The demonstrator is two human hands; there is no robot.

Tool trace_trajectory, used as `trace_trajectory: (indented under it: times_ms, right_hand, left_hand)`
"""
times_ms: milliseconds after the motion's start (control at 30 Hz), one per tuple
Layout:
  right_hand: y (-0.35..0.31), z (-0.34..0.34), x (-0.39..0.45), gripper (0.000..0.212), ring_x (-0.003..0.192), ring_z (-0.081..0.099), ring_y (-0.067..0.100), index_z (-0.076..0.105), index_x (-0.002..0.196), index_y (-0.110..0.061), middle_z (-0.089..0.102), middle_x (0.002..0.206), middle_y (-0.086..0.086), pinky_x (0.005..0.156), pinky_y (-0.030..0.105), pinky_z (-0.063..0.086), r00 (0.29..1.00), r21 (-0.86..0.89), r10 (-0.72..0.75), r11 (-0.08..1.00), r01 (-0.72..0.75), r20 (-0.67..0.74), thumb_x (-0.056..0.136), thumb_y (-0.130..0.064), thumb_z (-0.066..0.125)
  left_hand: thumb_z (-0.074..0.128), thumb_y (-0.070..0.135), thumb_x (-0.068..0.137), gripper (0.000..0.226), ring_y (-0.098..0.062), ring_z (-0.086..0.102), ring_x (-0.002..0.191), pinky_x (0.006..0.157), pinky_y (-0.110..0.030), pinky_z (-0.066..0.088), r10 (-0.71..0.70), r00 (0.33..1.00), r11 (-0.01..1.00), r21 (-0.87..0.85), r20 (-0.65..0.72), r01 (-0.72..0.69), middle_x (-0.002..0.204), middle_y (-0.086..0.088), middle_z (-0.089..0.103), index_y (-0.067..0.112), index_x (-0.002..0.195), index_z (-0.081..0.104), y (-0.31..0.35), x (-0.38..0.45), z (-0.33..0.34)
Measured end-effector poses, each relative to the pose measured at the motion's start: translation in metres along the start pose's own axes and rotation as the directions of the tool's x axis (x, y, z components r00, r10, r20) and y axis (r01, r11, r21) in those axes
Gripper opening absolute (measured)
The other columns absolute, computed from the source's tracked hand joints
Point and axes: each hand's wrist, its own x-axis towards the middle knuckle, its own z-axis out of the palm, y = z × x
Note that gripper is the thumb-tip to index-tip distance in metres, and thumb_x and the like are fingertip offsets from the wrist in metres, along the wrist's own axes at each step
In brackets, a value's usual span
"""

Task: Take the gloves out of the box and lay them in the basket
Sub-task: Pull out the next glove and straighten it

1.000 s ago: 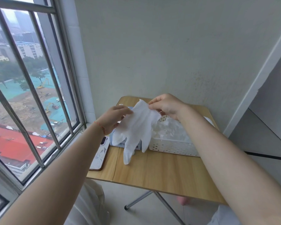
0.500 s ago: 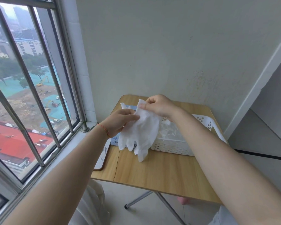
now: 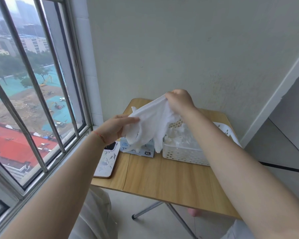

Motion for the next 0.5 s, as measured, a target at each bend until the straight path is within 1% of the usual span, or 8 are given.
trace_trajectory:
  times_ms: [67, 167, 200, 233, 300, 333, 433, 500]
  right_hand:
    - [0.001, -0.001, 0.000, 0.023, 0.061, 0.024, 0.019, 0.030, 0.068, -0.018, 0.025, 0.064, 0.000, 0.054, 0.031, 0.019, 0.999, 0.053, 0.037, 0.998, -0.035, -0.029, 0.085, -0.015, 0.044]
    - [0.009, -0.008, 0.001, 0.027, 0.057, 0.023, 0.018, 0.026, 0.065, -0.018, 0.026, 0.063, 0.000, 0.051, 0.031, 0.019, 0.994, 0.085, 0.085, 0.993, -0.078, -0.074, 0.088, -0.014, 0.040]
    - [0.014, -0.013, 0.002, 0.027, 0.056, 0.024, 0.018, 0.027, 0.065, -0.017, 0.028, 0.064, 0.000, 0.050, 0.032, 0.020, 0.990, 0.069, 0.103, 0.993, -0.097, -0.091, 0.090, -0.014, 0.039]
    - [0.019, -0.017, 0.002, 0.027, 0.056, 0.026, 0.018, 0.029, 0.066, -0.016, 0.030, 0.064, 0.000, 0.050, 0.032, 0.022, 0.988, 0.051, 0.118, 0.992, -0.114, -0.095, 0.091, -0.014, 0.038]
    - [0.031, -0.028, 0.003, 0.026, 0.058, 0.031, 0.019, 0.030, 0.066, -0.015, 0.033, 0.066, 0.001, 0.050, 0.031, 0.024, 0.983, 0.027, 0.162, 0.987, -0.160, -0.089, 0.092, -0.013, 0.037]
    - [0.038, -0.033, 0.004, 0.026, 0.059, 0.034, 0.020, 0.031, 0.066, -0.015, 0.035, 0.067, 0.001, 0.050, 0.030, 0.026, 0.978, 0.011, 0.190, 0.982, -0.190, -0.083, 0.092, -0.013, 0.037]
    - [0.064, -0.051, 0.007, 0.016, 0.071, 0.044, 0.024, 0.037, 0.074, -0.013, 0.040, 0.074, 0.004, 0.057, 0.027, 0.036, 0.958, 0.004, 0.282, 0.959, -0.282, -0.055, 0.090, -0.010, 0.039]
    - [0.081, -0.063, 0.010, 0.009, 0.079, 0.050, 0.028, 0.043, 0.083, -0.011, 0.041, 0.077, 0.006, 0.066, 0.031, 0.044, 0.947, -0.001, 0.322, 0.947, -0.322, -0.014, 0.090, -0.007, 0.040]
  left_hand:
    - [0.071, 0.026, 0.084, 0.025, -0.028, 0.067, 0.087, 0.080, -0.033, 0.058, 0.029, 0.999, 1.000, 0.008, -0.026, -0.028, 0.098, -0.016, 0.070, 0.005, 0.097, 0.071, 0.004, 0.002, 0.002]
    - [0.062, 0.022, 0.096, 0.018, -0.024, 0.067, 0.083, 0.084, -0.038, 0.057, 0.050, 0.996, 0.997, 0.054, -0.080, -0.046, 0.089, -0.009, 0.070, 0.006, 0.099, 0.068, 0.008, 0.010, 0.015]
    - [0.059, 0.023, 0.097, 0.019, -0.023, 0.066, 0.080, 0.083, -0.039, 0.057, 0.047, 0.992, 0.995, 0.095, -0.117, -0.035, 0.087, -0.007, 0.069, 0.007, 0.101, 0.068, 0.008, 0.016, 0.023]
    - [0.058, 0.024, 0.098, 0.019, -0.020, 0.063, 0.075, 0.077, -0.037, 0.056, 0.047, 0.984, 0.988, 0.150, -0.171, -0.021, 0.085, -0.006, 0.065, 0.008, 0.102, 0.068, 0.008, 0.022, 0.031]
    - [0.058, 0.027, 0.097, 0.018, -0.014, 0.053, 0.060, 0.059, -0.027, 0.048, 0.077, 0.965, 0.959, 0.285, -0.252, -0.002, 0.076, -0.002, 0.056, 0.011, 0.092, 0.066, 0.009, 0.035, 0.046]
    - [0.058, 0.028, 0.096, 0.019, -0.014, 0.050, 0.056, 0.056, -0.025, 0.045, 0.105, 0.955, 0.938, 0.348, -0.277, -0.002, 0.072, -0.001, 0.054, 0.014, 0.086, 0.064, 0.009, 0.041, 0.053]
    - [0.058, 0.031, 0.094, 0.021, -0.020, 0.055, 0.058, 0.052, -0.028, 0.050, 0.146, 0.941, 0.880, 0.475, -0.305, 0.018, 0.073, -0.003, 0.059, 0.014, 0.084, 0.065, 0.011, 0.062, 0.076]
    - [0.058, 0.031, 0.094, 0.023, -0.020, 0.055, 0.060, 0.050, -0.028, 0.052, 0.161, 0.948, 0.808, 0.588, -0.276, 0.034, 0.076, -0.003, 0.060, 0.011, 0.088, 0.067, 0.014, 0.074, 0.088]
